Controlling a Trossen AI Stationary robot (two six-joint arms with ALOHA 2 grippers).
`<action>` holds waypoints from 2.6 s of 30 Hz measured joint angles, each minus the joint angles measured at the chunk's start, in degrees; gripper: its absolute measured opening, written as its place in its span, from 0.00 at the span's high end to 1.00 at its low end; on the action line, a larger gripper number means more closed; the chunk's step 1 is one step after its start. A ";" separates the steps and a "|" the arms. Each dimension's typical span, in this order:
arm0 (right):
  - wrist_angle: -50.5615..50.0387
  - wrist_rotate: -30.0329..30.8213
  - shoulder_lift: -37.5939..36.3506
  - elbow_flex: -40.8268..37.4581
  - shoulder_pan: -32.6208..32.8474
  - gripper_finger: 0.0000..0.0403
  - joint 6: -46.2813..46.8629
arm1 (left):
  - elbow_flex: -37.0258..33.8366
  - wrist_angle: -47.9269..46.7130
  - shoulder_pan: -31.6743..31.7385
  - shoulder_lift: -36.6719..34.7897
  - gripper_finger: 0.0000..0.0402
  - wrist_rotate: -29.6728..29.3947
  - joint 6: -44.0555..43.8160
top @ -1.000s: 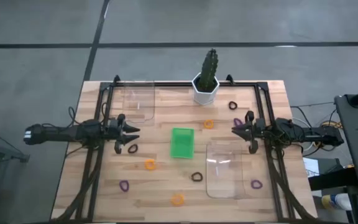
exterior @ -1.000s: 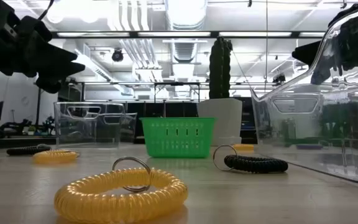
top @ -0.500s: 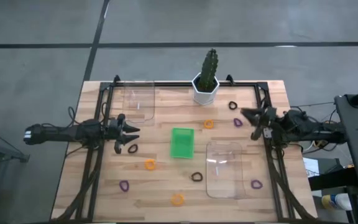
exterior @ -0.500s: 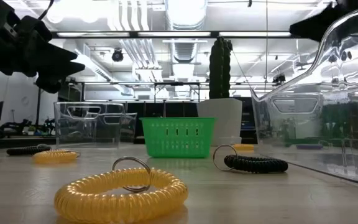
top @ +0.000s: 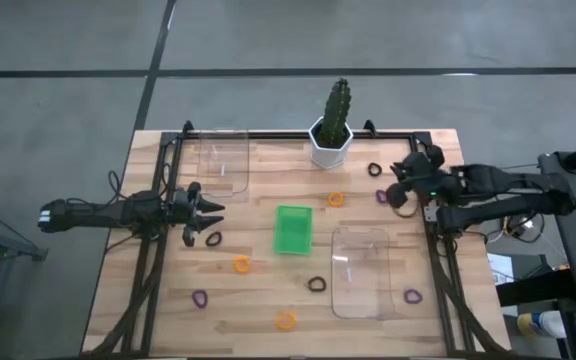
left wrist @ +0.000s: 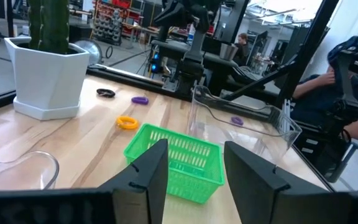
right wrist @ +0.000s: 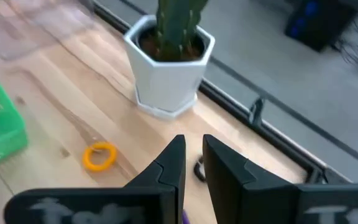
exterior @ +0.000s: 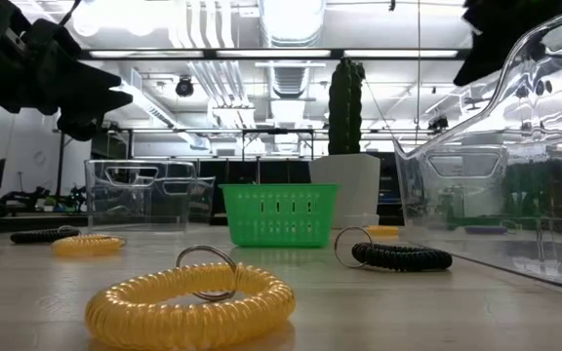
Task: Sort spring keychains
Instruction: Put the top purple spring keychain into the top transparent bin
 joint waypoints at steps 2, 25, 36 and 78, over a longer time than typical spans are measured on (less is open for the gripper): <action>-1.82 0.02 3.57 1.70 -1.44 0.87 1.78 | 0.00 0.00 0.00 0.00 0.63 0.00 0.00; -7.63 -26.16 12.96 1.30 -28.24 0.87 -2.88 | 0.00 0.00 0.00 0.00 0.63 0.52 -0.09; -7.36 -33.87 13.02 -5.67 -28.20 0.66 0.15 | 0.00 -0.02 0.00 0.00 0.63 0.50 -0.13; 9.36 -28.78 41.24 -12.04 -28.57 0.56 16.66 | -0.11 -0.02 0.00 0.02 0.63 0.46 -0.42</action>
